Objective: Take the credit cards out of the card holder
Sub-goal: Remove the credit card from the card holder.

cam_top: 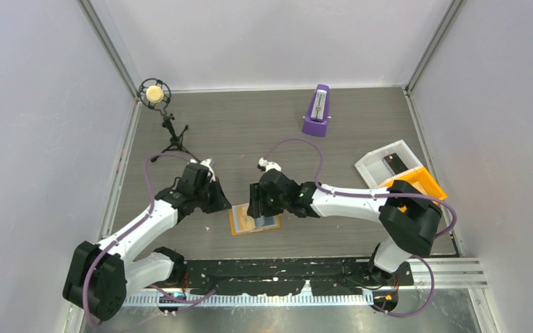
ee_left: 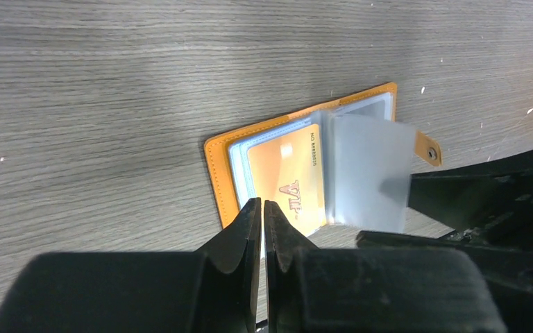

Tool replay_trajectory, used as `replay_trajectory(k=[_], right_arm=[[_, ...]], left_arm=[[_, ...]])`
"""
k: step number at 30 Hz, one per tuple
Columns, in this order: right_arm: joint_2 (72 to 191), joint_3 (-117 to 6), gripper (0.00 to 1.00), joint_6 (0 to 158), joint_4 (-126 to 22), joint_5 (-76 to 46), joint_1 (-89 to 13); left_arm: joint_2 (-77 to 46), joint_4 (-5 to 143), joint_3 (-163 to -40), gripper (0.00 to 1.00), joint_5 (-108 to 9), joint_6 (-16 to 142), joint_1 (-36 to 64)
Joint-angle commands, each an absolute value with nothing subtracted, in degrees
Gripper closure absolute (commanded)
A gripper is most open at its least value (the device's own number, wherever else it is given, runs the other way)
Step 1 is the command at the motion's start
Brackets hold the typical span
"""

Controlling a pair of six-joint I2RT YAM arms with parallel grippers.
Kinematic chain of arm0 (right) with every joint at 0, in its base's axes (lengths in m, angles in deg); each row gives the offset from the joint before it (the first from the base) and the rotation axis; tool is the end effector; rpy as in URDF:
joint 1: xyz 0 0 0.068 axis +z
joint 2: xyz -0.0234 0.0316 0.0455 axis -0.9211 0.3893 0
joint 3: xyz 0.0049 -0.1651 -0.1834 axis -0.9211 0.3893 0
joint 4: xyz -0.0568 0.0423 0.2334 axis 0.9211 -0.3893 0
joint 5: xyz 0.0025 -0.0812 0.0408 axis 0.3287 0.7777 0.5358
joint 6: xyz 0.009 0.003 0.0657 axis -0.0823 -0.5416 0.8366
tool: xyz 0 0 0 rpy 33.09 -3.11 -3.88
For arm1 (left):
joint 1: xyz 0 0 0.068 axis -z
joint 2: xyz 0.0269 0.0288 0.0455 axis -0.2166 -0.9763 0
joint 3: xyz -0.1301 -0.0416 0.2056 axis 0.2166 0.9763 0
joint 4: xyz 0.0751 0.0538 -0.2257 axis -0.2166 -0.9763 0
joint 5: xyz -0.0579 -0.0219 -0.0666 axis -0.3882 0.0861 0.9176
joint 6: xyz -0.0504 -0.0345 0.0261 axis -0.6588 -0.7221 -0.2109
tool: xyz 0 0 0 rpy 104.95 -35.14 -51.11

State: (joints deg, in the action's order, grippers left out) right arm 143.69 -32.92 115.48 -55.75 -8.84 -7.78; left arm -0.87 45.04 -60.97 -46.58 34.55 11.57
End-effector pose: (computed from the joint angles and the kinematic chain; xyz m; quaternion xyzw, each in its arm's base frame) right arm 0.1705 0.2890 0.1635 -0.1328 0.9113 0.3093 0.2372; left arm 0.1873 -0.0951 0.1636 -0.0939 0.9351 -0.2528 0.2299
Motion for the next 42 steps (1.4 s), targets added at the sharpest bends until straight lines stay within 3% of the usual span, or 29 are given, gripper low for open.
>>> replay_trajectory(k=[1,4,10,14,23,42], right_arm=[[136.95,-36.05,0.42,113.37,-63.71,-0.90,-7.50],[134.07,-36.00,0.42,113.20,-65.94,0.58,-7.52],[133.84,-34.68,0.60,112.79,-60.81,-2.61,-7.55],[137.20,-33.42,0.65,112.84,-56.31,-6.34,-8.13],[145.37,-30.08,0.66,115.52,-43.63,-16.62,-11.18],[150.60,-26.93,0.66,117.21,-40.25,-16.78,-12.07]], left_arm=[[-0.84,46.68,-60.19,0.92,-44.96,35.47,11.22],[-1.04,46.43,-60.30,0.93,-45.22,35.85,11.22],[-3.75,51.37,-59.06,0.93,-40.47,34.01,11.18],[-5.73,52.66,-58.44,0.94,-39.95,33.70,11.14],[-6.83,53.27,-56.66,0.95,-41.25,34.49,11.18],[-8.96,52.23,-56.31,0.95,-42.67,34.94,11.13]])
